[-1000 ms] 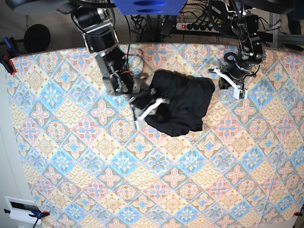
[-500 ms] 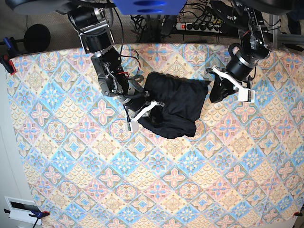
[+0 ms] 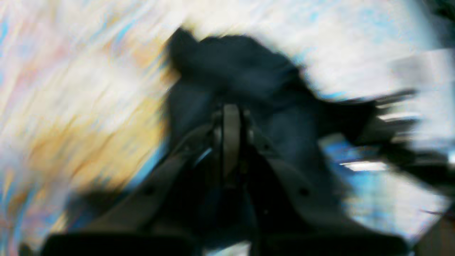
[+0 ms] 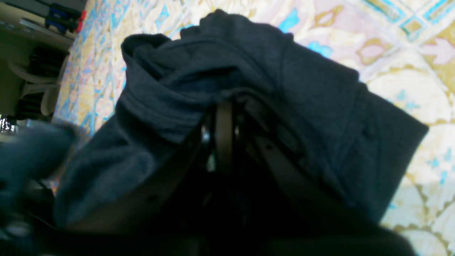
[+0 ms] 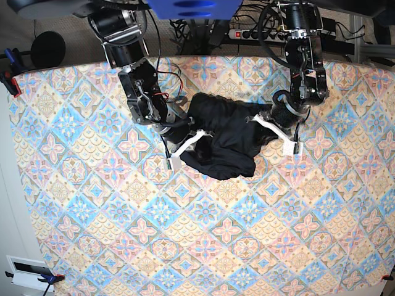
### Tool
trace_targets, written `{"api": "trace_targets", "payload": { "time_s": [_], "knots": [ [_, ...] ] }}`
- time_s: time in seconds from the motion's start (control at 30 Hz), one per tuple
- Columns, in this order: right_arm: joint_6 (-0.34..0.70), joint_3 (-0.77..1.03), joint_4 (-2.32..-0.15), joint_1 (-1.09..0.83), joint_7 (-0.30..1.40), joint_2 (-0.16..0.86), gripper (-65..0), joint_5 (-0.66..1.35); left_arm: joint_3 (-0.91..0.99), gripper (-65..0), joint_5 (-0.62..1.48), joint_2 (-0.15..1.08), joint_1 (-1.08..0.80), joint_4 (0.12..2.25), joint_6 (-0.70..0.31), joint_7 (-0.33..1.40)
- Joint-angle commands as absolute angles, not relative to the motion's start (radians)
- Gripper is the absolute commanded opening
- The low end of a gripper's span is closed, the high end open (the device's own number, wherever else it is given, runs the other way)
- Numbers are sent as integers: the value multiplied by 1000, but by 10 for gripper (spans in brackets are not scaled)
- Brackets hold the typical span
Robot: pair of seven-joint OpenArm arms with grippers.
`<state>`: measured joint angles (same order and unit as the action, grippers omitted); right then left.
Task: Layout the t-shirt on the table in an organized manner, then fold the t-shirt properly
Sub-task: 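Pull the shirt's edges apart with both grippers to flatten it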
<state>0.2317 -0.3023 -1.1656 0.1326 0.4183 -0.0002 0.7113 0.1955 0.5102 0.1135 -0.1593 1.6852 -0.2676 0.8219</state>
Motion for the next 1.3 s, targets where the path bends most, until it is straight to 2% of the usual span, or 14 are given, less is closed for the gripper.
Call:
{"api": "trace_targets", "payload": {
  "time_s": [0.0,0.27,0.47,0.77,0.97,1.13,1.27],
  "knots": [
    [236,-303,-1187,148,420,-2,-650,711,202,-650,510,120,-160,1682,-278,805],
    [236,-303,-1244,148,423,-1,-650,711,206,-650,417,151,-211,1647,-282,759],
    [236,-303,-1265,151,492,-1,-650,711,206,-650,412,156,-214,1647,-282,760],
    [236,-295,-1164,211,490,5,-650,713,206,-650,410,168,-216,1646,-282,765],
    [236,-295,-1221,213,495,7,-650,713,206,-650,414,170,-226,1652,-283,760],
    [236,-295,-1274,213,496,7,-650,713,255,-650,446,159,-288,1840,-351,762],
    [236,-298,-1277,213,496,7,-650,713,280,-650,576,142,-317,2026,-398,774]
  ]
}}
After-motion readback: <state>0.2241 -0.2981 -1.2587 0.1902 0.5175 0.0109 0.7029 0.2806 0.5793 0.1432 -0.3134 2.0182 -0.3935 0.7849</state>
